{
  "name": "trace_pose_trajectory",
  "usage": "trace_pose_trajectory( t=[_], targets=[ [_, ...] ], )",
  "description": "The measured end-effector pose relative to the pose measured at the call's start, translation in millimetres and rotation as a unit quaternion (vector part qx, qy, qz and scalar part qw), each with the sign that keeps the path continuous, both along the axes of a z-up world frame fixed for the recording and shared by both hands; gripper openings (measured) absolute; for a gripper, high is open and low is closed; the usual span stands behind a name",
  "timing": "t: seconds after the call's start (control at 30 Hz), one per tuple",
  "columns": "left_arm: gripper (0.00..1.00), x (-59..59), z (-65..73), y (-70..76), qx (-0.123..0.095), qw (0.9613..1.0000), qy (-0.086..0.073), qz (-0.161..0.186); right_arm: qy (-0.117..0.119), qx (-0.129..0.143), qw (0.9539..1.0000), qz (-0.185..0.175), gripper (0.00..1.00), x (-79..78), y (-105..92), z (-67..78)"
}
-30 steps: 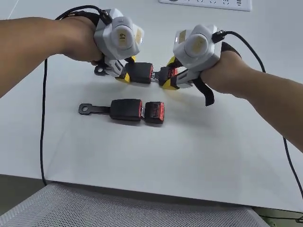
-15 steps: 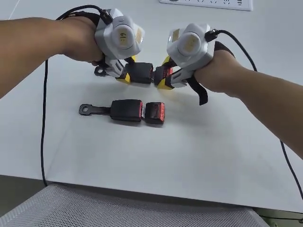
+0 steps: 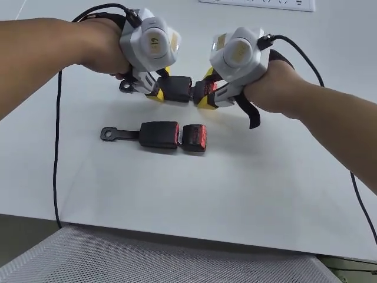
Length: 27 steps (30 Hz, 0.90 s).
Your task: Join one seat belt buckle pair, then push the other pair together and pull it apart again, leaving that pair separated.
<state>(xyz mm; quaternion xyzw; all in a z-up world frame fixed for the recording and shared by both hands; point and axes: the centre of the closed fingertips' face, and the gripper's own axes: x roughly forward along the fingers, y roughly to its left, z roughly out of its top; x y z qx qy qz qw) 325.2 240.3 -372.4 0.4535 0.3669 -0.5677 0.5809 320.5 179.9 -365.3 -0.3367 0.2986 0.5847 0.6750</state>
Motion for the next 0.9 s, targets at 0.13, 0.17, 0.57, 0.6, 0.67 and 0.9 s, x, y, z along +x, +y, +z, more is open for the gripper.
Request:
trace_pose_trajectory(
  t=[0.13, 0.17, 0.57, 0.6, 0.67, 0.9],
  targets=[
    [0.3, -0.3, -0.4, -0.5, 0.005, 1.0, 0.001, 0.0, 0.0, 0.001, 1.0, 0.0, 0.33, -0.9, -1.9, -0.2],
    [0.3, -0.3, -0.5, -0.6, 0.006, 1.0, 0.001, -0.001, 0.0, 0.001, 1.0, -0.001, 0.33, -1.8, -2.5, 0.1],
    [0.3, 0.4, -1.3, 0.5, 0.006, 1.0, 0.004, -0.002, 0.005, -0.001, 0.9999, -0.009, 0.34, -3.6, -13.0, -0.2],
    [0.3, 0.7, -1.2, 0.6, 0.002, 1.0, 0.005, -0.001, 0.004, -0.005, 0.9999, -0.009, 0.34, -3.5, -14.9, -0.2],
    [0.3, 0.0, -0.1, 0.6, -0.002, 1.0, 0.006, -0.001, 0.003, -0.003, 1.0, -0.009, 0.34, -2.4, -17.3, -1.1],
    [0.31, 2.6, -1.1, 1.1, -0.005, 1.0, 0.007, -0.003, 0.002, 0.006, 0.9999, -0.016, 0.35, -1.2, -19.8, -0.4]
  ],
)
